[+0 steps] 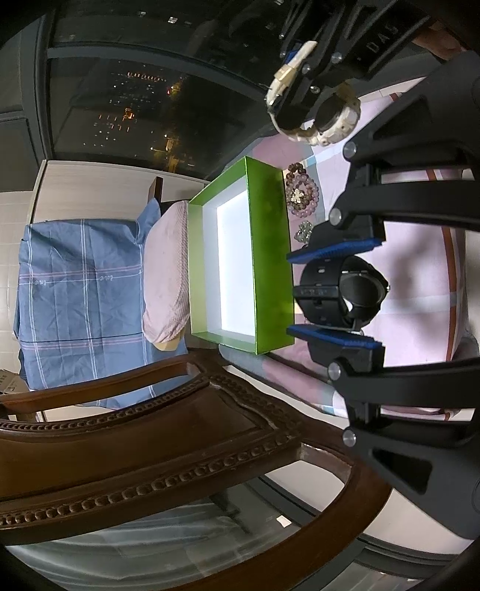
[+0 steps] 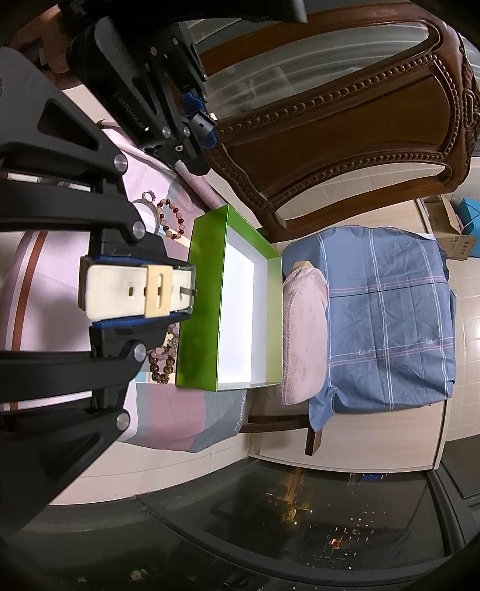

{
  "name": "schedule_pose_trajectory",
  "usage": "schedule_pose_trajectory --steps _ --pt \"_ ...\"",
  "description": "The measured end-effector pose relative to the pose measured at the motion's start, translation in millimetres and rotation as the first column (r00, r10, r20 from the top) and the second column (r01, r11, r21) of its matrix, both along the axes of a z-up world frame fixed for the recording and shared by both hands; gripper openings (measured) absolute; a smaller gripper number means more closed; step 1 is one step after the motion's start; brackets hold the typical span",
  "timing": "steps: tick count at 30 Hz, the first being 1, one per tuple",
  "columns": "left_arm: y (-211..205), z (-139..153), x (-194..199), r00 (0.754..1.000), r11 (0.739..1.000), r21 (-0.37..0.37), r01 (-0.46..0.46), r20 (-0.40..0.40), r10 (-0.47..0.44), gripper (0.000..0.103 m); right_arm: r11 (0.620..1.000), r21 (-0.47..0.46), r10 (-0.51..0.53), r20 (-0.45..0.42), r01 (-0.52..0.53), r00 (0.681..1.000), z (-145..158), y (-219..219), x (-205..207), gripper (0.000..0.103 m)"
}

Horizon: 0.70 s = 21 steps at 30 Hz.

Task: Organize jewelry
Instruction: 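Lift the black watch with the left tool toward the green box, then lower the black watch into the green box and open the left tool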

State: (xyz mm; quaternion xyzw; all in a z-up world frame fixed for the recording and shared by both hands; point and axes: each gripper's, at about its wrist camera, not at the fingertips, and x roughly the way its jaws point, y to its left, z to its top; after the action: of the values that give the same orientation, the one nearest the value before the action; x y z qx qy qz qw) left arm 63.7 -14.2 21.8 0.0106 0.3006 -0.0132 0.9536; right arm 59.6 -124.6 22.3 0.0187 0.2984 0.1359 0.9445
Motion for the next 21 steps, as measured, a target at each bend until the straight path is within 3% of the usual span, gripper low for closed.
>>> schedule_pose_trajectory --steps 9,15,21 --pt "-1 22 46 0.999 0.999 -0.025 0.044 -0.029 -0.045 0.035 1.000 -0.003 0.002 -0.013 -0.002 1.000 -5 -3 5 0.021" --pt "-11 40 124 0.997 0.998 0.005 0.061 -0.053 -0.061 0.035 1.000 0.005 0.000 -0.022 0.000 1.000 -6 -7 6 0.021" --pt "-23 33 200 0.989 0.998 -0.003 0.059 -0.133 -0.059 0.035 1.000 0.008 0.001 -0.045 0.000 0.999 -12 -8 12 0.021"
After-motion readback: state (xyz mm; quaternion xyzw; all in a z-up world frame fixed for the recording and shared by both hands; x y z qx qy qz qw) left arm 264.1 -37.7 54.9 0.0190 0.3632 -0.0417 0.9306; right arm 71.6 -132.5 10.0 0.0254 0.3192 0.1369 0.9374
